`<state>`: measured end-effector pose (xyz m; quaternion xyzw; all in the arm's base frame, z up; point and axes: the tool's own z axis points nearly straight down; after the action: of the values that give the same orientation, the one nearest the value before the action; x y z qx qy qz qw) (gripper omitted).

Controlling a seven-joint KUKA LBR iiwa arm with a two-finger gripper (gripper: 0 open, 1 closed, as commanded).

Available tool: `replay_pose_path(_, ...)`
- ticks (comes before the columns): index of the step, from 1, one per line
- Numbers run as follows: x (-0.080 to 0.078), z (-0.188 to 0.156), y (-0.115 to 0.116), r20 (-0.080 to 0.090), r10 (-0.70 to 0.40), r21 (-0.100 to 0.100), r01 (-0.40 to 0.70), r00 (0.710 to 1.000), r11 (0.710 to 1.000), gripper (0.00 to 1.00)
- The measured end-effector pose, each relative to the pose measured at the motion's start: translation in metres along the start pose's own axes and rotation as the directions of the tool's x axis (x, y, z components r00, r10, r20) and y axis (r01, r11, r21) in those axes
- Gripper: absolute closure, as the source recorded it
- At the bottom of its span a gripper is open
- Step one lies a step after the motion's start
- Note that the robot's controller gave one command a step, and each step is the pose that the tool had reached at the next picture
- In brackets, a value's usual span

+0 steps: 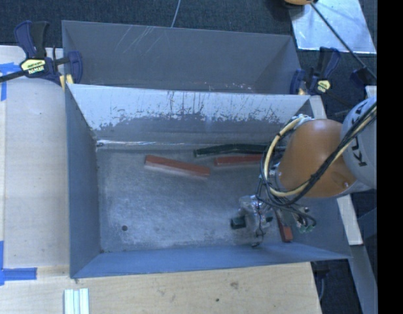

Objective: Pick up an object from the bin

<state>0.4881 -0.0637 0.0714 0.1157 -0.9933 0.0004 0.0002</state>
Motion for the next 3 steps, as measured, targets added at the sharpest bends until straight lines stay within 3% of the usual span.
replay_pose_path(1,0.000,0.000,0.000,0.000,-0.001,0.000,0.001,1.000,1.000,1.00)
replay_pose_path(2,-0.013,-0.095,0.026,-0.001,-0.046,-0.001,0.046,0.999,0.999,0.00)
replay_pose_path(3,-0.025,-0.171,0.045,0.001,-0.079,-0.001,0.079,0.997,0.997,0.00)
